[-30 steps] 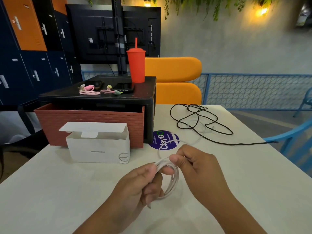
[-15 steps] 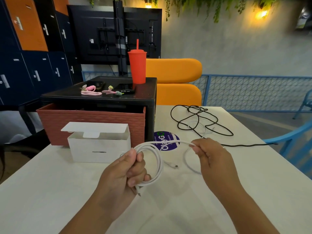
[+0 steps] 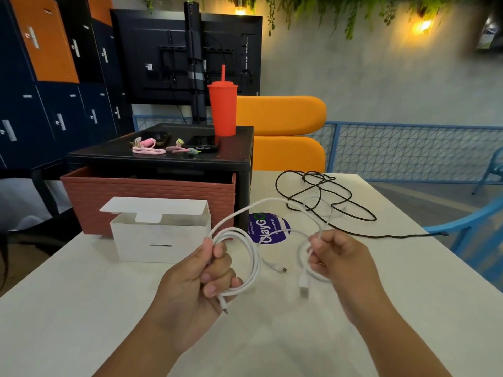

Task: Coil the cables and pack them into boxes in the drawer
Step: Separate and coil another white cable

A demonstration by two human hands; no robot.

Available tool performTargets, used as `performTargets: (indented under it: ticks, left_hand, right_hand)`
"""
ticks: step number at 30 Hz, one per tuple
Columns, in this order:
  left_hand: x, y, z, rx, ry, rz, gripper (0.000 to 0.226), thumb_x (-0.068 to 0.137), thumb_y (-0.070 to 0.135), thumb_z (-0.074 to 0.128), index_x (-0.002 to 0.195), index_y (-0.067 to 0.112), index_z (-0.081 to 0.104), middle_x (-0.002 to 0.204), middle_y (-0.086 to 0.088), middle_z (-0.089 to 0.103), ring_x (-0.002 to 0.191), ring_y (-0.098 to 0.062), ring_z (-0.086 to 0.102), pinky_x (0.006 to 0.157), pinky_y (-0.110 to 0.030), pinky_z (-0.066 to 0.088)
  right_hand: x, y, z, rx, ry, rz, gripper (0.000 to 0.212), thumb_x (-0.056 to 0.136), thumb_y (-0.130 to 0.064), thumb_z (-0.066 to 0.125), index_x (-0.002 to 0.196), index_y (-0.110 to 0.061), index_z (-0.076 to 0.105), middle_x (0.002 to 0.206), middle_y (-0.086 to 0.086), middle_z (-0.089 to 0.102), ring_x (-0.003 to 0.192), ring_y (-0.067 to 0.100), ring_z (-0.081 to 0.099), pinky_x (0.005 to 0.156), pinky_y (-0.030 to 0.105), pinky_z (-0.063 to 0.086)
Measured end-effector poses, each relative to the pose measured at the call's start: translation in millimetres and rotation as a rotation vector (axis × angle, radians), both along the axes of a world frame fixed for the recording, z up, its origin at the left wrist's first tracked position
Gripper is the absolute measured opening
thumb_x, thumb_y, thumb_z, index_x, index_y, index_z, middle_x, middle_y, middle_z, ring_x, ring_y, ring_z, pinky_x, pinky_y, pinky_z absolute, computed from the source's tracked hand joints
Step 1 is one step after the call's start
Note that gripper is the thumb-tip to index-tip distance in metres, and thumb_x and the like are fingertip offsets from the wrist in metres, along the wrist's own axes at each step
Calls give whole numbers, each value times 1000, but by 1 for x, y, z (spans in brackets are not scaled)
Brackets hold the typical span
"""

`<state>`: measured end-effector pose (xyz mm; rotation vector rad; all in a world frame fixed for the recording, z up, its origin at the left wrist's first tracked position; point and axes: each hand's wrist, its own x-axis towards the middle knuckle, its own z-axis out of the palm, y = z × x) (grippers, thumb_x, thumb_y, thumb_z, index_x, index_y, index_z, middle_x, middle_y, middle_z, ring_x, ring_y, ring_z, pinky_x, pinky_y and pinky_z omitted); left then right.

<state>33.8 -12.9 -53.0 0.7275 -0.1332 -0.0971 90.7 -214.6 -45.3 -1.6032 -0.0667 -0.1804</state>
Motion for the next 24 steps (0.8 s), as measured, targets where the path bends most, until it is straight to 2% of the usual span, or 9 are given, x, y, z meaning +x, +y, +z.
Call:
performTargets:
  ticks: [2, 9, 12, 14, 17, 21, 24]
  left_hand:
    - [-1, -4, -2, -24, 28, -35, 40, 47, 27, 92, 64, 11, 60, 45, 4, 33, 33, -8, 34, 54, -27, 52]
    - [-2, -14, -5, -19, 106, -132, 35, 53, 27, 88, 63, 9, 59, 46, 3, 31, 33, -8, 34, 54, -27, 52]
    - [-3, -19, -3, 13, 153, -93, 24, 71, 31, 62, 59, 10, 59, 46, 3, 28, 32, -7, 31, 51, -26, 51]
    - [-4, -21, -2, 24, 170, -67, 28, 76, 32, 54, 59, 10, 58, 47, 3, 27, 32, -7, 30, 50, -25, 51]
    - [-7, -26, 0, 87, 186, -6, 39, 88, 38, 53, 63, 8, 55, 48, 3, 26, 32, -7, 28, 50, -25, 50]
    - [-10, -35, -1, 250, 149, 80, 28, 78, 33, 48, 70, 6, 48, 48, 2, 25, 36, -8, 26, 51, -24, 46]
    - [-9, -35, -3, 357, 136, 113, 31, 75, 37, 49, 73, 7, 46, 50, 2, 26, 39, -8, 26, 51, -23, 33]
  right_hand:
    - [-8, 15, -1, 173, 76, 94, 16, 89, -3, 55, 73, -6, 59, 56, 1, 58, 47, 2, 54, 51, 13, 48]
    - [-19, 30, -2, 453, 173, 188, 21, 90, -2, 51, 69, -6, 52, 59, 4, 62, 54, 9, 62, 56, 15, 52]
    - [-20, 29, 1, 535, 207, 208, 20, 90, -2, 51, 71, -5, 51, 58, 5, 62, 55, 10, 64, 57, 15, 54]
    - [-20, 29, 2, 554, 269, 241, 18, 91, -4, 50, 73, -5, 52, 57, 4, 62, 52, 8, 61, 53, 15, 53]
    - [-21, 31, 0, 501, 336, 314, 17, 94, -8, 45, 83, -7, 58, 60, 3, 60, 51, 10, 55, 53, 23, 50]
    - [-23, 34, -2, 534, 365, 401, 26, 97, -11, 39, 98, -12, 65, 70, 8, 56, 57, 19, 52, 62, 33, 46]
    - [-23, 35, -4, 557, 386, 464, 27, 96, -17, 40, 101, -11, 65, 68, 12, 51, 56, 22, 50, 66, 37, 44]
